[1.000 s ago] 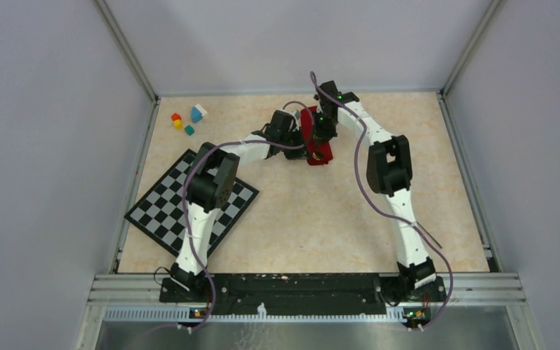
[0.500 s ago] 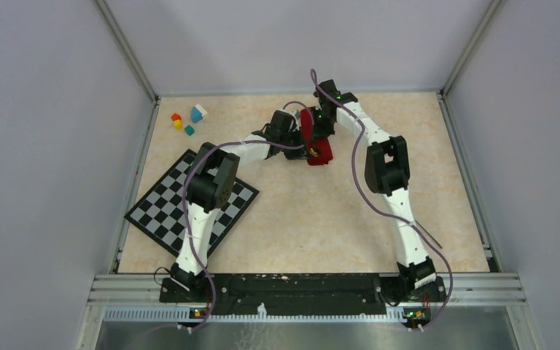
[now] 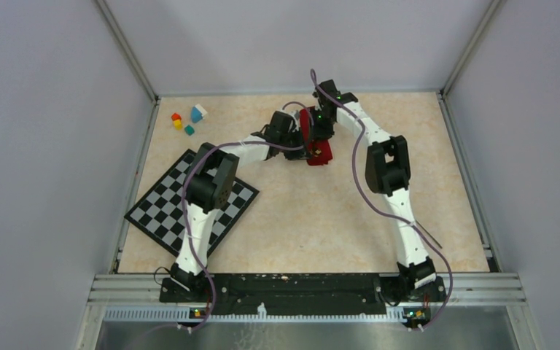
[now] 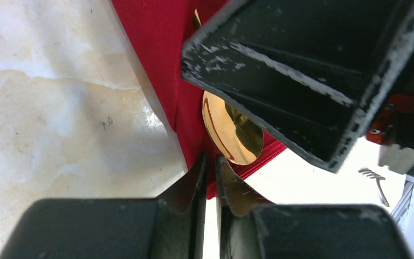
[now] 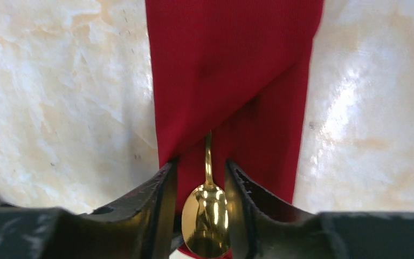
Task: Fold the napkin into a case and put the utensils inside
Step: Insert the spoon into the folded napkin, then move the fork to the center of the board.
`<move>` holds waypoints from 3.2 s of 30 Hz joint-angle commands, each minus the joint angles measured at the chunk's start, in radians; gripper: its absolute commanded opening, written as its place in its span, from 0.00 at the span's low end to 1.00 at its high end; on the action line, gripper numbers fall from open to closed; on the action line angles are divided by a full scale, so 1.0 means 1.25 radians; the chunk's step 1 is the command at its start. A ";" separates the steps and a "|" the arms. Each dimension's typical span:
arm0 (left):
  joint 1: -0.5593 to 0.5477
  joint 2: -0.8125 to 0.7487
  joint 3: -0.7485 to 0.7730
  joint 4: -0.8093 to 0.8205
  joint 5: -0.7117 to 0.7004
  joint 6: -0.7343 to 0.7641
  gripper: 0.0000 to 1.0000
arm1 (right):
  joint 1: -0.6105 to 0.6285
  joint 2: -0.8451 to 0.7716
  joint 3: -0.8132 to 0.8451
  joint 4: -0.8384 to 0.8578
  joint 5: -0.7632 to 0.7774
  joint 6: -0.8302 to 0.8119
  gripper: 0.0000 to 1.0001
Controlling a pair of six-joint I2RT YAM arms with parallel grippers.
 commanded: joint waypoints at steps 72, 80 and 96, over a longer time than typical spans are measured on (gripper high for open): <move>0.009 -0.932 -0.529 0.001 0.012 -0.009 0.73 | -0.394 -0.604 -0.992 -0.070 0.577 0.772 0.00; 0.009 -0.921 -0.523 0.016 0.022 -0.009 0.74 | -0.139 -0.473 -0.888 -0.155 0.978 0.425 0.00; 0.010 -0.924 -0.508 -0.005 0.009 0.008 0.73 | 0.172 -0.257 -0.870 -0.384 1.079 0.441 0.06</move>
